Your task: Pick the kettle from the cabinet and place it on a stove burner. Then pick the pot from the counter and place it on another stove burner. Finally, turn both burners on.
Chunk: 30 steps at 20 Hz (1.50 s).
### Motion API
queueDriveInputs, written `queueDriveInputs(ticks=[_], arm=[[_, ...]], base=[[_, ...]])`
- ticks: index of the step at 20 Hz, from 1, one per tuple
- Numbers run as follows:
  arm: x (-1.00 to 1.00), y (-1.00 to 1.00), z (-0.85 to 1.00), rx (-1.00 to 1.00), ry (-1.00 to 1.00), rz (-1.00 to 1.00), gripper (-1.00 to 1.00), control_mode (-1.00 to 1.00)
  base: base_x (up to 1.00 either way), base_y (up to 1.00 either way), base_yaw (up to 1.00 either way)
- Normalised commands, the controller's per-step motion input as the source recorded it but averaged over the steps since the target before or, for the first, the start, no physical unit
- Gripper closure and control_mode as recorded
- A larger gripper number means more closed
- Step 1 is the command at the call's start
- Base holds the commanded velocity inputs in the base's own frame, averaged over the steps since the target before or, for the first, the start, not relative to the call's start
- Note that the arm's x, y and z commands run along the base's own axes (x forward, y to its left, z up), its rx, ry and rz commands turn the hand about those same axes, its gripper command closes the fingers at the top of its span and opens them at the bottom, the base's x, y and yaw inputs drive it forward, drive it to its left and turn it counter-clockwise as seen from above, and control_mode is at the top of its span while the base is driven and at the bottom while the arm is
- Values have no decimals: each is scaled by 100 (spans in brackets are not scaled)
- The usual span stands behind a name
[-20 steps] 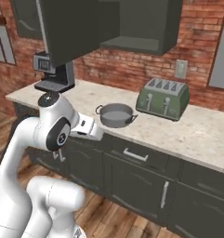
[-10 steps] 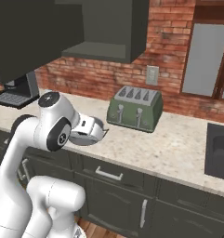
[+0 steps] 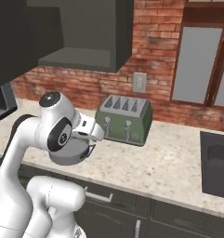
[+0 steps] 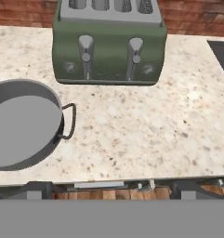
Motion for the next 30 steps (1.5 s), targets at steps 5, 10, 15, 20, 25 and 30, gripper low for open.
queueDriveInputs(ticks=[5, 10, 15, 20, 25, 30], arm=[[0, 0, 0, 0, 0, 0, -100, 100], [0, 0, 0, 0, 0, 0, -100, 100], [0, 0, 0, 0, 0, 0, -100, 100], [0, 0, 0, 0, 0, 0, -100, 100], [0, 0, 0, 0, 0, 0, -100, 100], [0, 5, -1, 0, -1, 0, -100, -100]], base=[[35, 28, -8], [38, 28, -5], [38, 29, -5], [35, 28, -5], [9, 12, -1], [0, 0, 0]])
